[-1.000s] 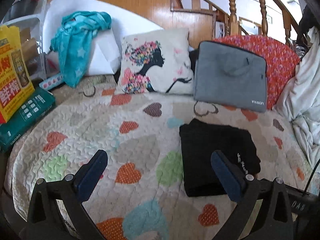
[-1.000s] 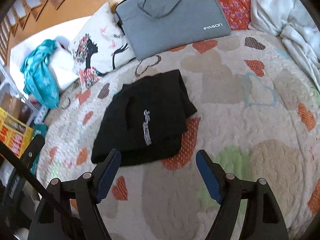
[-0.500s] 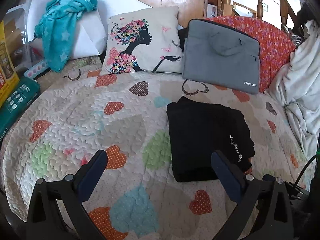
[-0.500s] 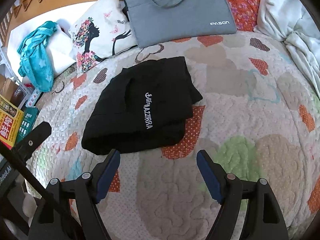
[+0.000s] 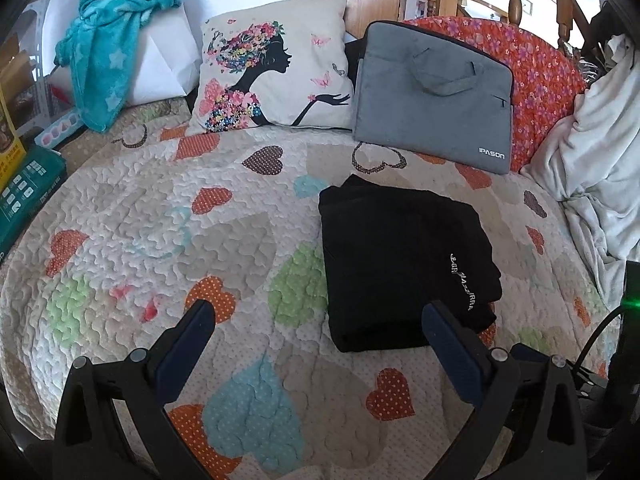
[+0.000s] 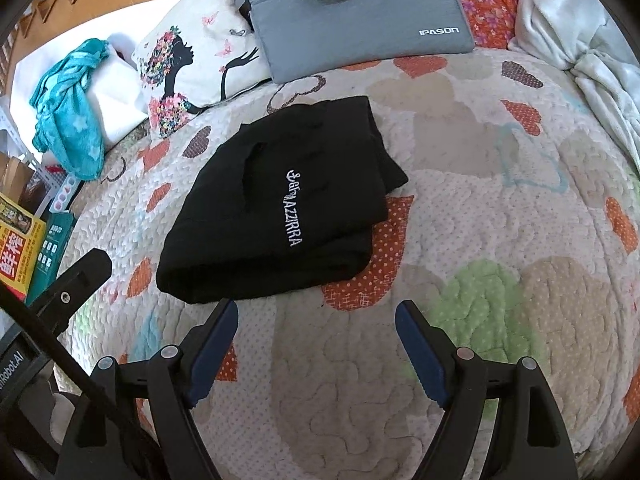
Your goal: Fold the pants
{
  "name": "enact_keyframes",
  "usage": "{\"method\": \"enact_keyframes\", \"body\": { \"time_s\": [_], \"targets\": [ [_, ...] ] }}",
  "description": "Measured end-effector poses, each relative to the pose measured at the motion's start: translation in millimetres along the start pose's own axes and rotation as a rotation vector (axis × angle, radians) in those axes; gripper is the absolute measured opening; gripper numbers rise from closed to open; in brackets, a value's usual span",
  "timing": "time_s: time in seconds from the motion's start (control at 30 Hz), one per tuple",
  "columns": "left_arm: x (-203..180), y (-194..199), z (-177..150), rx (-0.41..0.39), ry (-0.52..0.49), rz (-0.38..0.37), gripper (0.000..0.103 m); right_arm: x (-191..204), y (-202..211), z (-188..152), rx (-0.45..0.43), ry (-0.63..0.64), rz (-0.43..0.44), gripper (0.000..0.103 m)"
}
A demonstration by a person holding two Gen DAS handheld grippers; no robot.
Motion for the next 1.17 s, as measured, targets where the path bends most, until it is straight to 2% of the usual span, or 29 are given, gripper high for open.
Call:
{"method": "enact_keyframes", "body": {
  "time_s": [0.7,1.17],
  "targets": [
    [0.1,-13.6,-7.1,0.086,0.018,-0.042,0.103,-6.6,-4.9,-2.0,0.015,-0.014,-0.023,0.086],
    [-7.4,-8.2,-9.4,0.052,-0.036,-0.032,0.103,-10.1,-7.2,-2.6,0.017,-0.021,-0.029,0.087]
  ]
}}
Point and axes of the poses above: each gripper's, at about its wrist camera, not at the fingertips, and y roughly against the way its jaws point, x to its left, z to its top, the point moved 5 cm from there along -y, roughly the way its jaws point, and after that the axes turned 10 degrees about z, right-handed, at the moved point
